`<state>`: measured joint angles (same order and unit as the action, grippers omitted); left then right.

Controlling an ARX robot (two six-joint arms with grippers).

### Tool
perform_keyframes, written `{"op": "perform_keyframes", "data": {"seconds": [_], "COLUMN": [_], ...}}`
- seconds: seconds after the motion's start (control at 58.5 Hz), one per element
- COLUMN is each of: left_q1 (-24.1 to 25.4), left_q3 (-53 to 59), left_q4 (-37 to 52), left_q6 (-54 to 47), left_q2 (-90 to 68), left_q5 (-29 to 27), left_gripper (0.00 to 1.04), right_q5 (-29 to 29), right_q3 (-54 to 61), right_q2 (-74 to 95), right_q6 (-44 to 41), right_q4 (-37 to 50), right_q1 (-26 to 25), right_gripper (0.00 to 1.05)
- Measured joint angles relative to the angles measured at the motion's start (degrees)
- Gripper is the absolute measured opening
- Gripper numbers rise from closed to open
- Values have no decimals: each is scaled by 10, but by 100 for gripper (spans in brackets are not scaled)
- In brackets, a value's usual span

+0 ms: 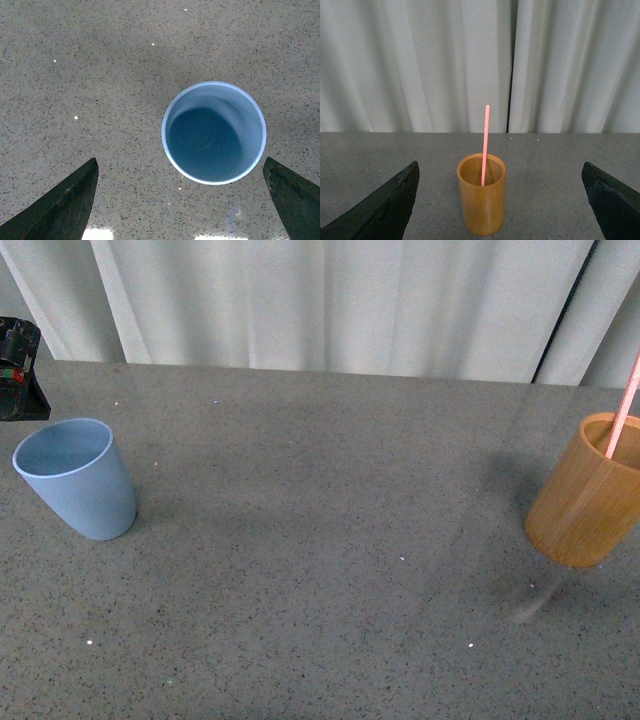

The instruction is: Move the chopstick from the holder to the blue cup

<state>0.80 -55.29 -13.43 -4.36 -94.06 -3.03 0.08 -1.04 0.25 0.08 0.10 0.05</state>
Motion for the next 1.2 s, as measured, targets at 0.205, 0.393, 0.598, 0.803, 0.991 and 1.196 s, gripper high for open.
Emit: {"op": "perform_keyframes", "data": {"seconds": [0.205, 0.393, 0.598, 0.803, 0.991, 1.196], "left_q1": [-11, -12, -7, -2, -3, -13], "left_q3": [4, -7, -53, -59, -54, -51], "left_q4": [15, 31, 51, 65, 67, 63], "left_q6": [3, 12, 19, 31, 30, 30], "left_q2": [-20, -66, -123, -155, -159, -163], "left_q5": [-10, -24, -34, -44, -45, -50], "left_gripper": [98, 98, 98, 98, 98, 78], "right_q5": [0, 0, 0, 0, 0, 0], "right_q3": [0, 0, 0, 0, 0, 0], "right_q2": [0, 0, 0, 0, 0, 0], "right_q6": [0, 0, 0, 0, 0, 0], "right_q4": [0, 0, 0, 0, 0, 0], "right_q1": [0, 0, 0, 0, 0, 0], "right_gripper": [95, 95, 95, 95, 95, 95]}}
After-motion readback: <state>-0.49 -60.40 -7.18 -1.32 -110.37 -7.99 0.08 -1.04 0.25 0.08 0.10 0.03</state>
